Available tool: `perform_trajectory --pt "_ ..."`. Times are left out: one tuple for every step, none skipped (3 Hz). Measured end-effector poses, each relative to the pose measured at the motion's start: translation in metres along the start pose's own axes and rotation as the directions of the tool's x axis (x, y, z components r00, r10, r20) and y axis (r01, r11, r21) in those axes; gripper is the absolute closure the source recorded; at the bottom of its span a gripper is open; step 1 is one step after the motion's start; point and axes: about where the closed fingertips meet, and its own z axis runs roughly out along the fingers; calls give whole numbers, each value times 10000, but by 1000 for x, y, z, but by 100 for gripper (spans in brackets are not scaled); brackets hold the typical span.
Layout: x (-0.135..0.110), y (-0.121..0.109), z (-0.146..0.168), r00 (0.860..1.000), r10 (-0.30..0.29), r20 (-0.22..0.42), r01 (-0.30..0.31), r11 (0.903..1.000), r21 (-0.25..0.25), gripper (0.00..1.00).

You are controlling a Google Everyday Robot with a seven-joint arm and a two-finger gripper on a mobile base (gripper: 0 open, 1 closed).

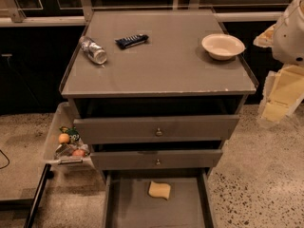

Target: Pick sponge from bottom drawer and place on counter

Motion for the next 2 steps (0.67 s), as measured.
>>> perform_trajectory --pt "0 0 0 10000 0 0 0 10000 0 0" --pt "-1 6 15 9999 46 -95 -47 9999 -146 0"
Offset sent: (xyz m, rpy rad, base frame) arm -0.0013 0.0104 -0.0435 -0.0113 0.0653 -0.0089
